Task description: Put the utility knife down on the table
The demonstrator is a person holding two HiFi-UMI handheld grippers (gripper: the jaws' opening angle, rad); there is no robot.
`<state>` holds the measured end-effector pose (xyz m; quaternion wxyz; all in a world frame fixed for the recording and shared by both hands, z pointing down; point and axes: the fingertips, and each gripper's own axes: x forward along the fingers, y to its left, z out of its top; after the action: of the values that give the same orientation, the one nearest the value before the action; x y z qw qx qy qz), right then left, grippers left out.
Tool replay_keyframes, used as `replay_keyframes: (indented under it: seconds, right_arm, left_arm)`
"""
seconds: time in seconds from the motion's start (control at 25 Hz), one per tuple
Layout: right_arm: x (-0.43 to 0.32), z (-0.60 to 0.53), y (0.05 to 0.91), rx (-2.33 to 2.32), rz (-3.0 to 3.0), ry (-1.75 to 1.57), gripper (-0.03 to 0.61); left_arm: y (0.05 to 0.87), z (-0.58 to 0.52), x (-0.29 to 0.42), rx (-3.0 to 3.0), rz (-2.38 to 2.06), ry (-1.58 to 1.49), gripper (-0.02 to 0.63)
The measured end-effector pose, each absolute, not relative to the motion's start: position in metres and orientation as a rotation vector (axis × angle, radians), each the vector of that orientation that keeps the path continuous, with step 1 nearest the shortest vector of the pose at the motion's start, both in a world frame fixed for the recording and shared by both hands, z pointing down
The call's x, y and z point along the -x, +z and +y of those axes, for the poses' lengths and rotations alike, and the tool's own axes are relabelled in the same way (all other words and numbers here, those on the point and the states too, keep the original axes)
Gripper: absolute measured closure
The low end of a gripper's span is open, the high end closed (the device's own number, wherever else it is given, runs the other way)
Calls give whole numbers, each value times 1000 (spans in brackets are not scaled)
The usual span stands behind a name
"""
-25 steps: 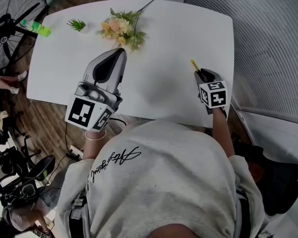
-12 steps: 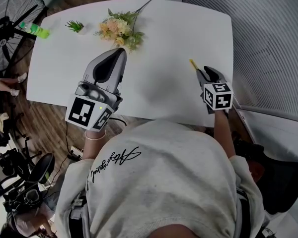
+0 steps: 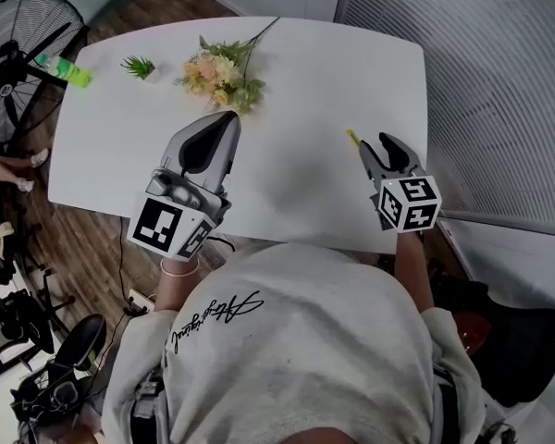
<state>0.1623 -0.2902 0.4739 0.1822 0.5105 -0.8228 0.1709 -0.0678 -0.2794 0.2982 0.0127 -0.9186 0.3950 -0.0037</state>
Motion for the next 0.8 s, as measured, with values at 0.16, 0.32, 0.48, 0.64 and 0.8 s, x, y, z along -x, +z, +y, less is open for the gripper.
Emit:
replay_keyframes:
  seconds: [0.16,0.32,0.48,0.64,0.8]
  right_arm:
    - [-160,-289,443,-1474,-2393,432,377]
    - [-157,-288,415,-1487,-2439,354,368]
    - [-154,-286,392,-1498,-2486,290,364]
    - [-152,-283,368,-1506,-2532,222,357]
    - [-151,-281,349,-1508,-2580,170,354]
  left_arm:
    - [299,-279,64,2871,1220,-15,615]
    - [297,-280,60,2875,1206,-7,615]
    - [295,-280,57,2873,1196,-5,615]
    - [290,-280,56,2865,1189,2,615]
    - [288,-283,55,2862,1192,12,615]
